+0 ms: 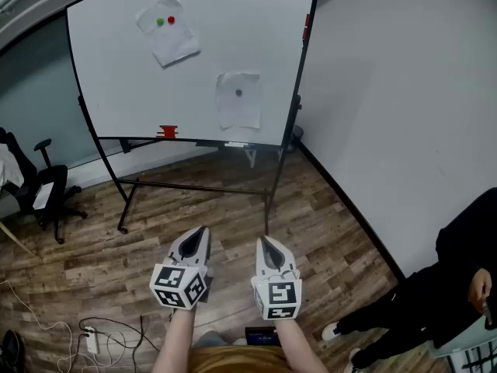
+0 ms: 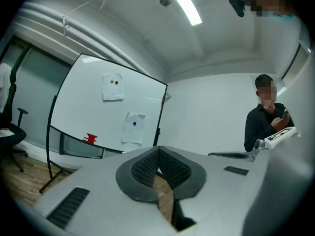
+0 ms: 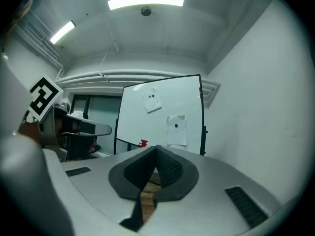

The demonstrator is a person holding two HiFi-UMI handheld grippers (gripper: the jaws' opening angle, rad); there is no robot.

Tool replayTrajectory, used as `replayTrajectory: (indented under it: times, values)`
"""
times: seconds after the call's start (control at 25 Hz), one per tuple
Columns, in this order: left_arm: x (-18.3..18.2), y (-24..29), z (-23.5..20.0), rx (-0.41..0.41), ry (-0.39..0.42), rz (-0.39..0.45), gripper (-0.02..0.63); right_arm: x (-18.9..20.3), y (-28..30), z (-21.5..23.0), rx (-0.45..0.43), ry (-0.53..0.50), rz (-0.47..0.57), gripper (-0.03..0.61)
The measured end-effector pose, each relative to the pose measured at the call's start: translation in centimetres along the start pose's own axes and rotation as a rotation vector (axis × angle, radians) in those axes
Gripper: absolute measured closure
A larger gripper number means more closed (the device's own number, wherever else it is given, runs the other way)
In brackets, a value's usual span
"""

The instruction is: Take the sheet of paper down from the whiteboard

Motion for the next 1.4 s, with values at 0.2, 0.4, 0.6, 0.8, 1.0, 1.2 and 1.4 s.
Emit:
replayTrajectory:
  times: [0.2, 0.4, 0.6, 0.8, 1.0, 1.2, 1.4]
  values:
    - [0.3, -0.3, 0.3, -0.001, -0.014, -0.004, 0.589, 0.1, -0.5, 1.1, 0.019, -0.004, -0.008, 0.568]
    - [0.3, -0.3, 1.0, 0.003, -0.009, 0.003, 0.589, 0.0, -1.3, 2.1, 0.062, 0.032, 0.031, 0.568]
    - [0.4, 0.5, 0.4, 0.006, -0.124, 0.067, 0.416, -0.3, -0.7, 2.7, 0.01, 0.042, 0.058, 0.452]
    - [0.9, 1.7, -0.8, -0.021, -0.11, 0.048, 0.405, 0.3, 0.9, 3.1, 0.011, 0.016, 0.032, 0.417]
    - [1.5, 4.9, -3.4, -0.022, -0.095, 0.037, 0.411, 1.4, 4.8, 3.6, 0.006, 0.012, 0.022, 0.419]
    - [1.9, 11.4, -7.8, 0.0, -0.114, 0.044, 0.441, 2.0, 12.5, 5.3, 0.011, 0.007, 0.021, 0.419]
    - [-0.8, 21.7, -14.8, 0.006, -0.072, 0.049, 0.466, 1.6, 24.6, 7.9, 0.029, -0.003, -0.006, 0.419]
Point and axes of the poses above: the fingertips, and each gripper's own axes: y forward along the fingers, z to its right, x out of its underside, the point moved 6 cm from there along -y, backward along the fingers, and after that the axes turned 3 degrees about x, right-handed, at the moved point
